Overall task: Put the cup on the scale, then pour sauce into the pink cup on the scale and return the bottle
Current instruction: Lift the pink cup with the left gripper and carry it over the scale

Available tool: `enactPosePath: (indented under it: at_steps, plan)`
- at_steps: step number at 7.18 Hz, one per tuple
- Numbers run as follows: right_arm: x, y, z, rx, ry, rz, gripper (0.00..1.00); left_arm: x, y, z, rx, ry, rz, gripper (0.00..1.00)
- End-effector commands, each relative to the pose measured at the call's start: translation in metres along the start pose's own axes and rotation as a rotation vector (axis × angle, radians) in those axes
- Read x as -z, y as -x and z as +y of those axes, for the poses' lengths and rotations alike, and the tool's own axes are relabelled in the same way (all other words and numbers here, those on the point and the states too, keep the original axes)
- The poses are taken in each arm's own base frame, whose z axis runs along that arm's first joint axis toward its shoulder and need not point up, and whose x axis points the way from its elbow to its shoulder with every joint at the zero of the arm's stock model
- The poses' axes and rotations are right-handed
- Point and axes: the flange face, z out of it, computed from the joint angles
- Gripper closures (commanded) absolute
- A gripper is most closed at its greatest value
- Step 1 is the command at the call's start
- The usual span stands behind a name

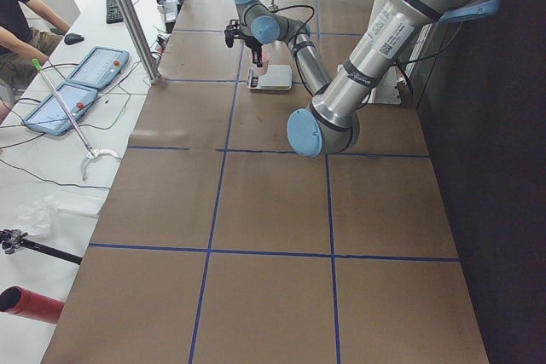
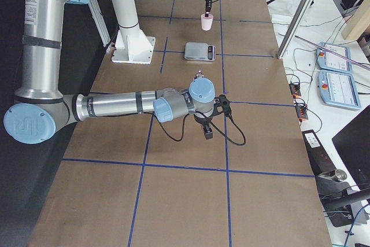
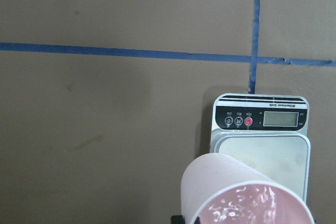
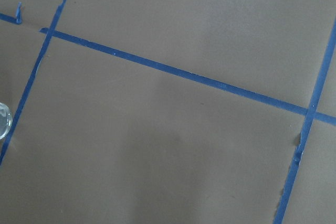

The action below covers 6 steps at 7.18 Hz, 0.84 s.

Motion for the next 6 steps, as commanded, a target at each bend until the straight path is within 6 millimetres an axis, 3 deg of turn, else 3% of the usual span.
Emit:
enactPosePath:
  at_steps: [1, 4, 6]
  plan:
    - [-0.001, 0.005, -0.004, -0.049, 0.000, -0.003, 0.00, -0.025, -0.034, 0.004, 0.010, 0.019, -0.020, 1.00]
    - [0.000, 0.021, -0.008, -0.003, -0.002, -0.005, 0.00, -0.062, -0.067, 0.040, -0.039, 0.001, -0.052, 1.00]
    - [-0.002, 0.020, -0.006, -0.022, 0.005, -0.014, 0.00, -0.076, -0.078, 0.031, -0.048, -0.012, -0.057, 1.00]
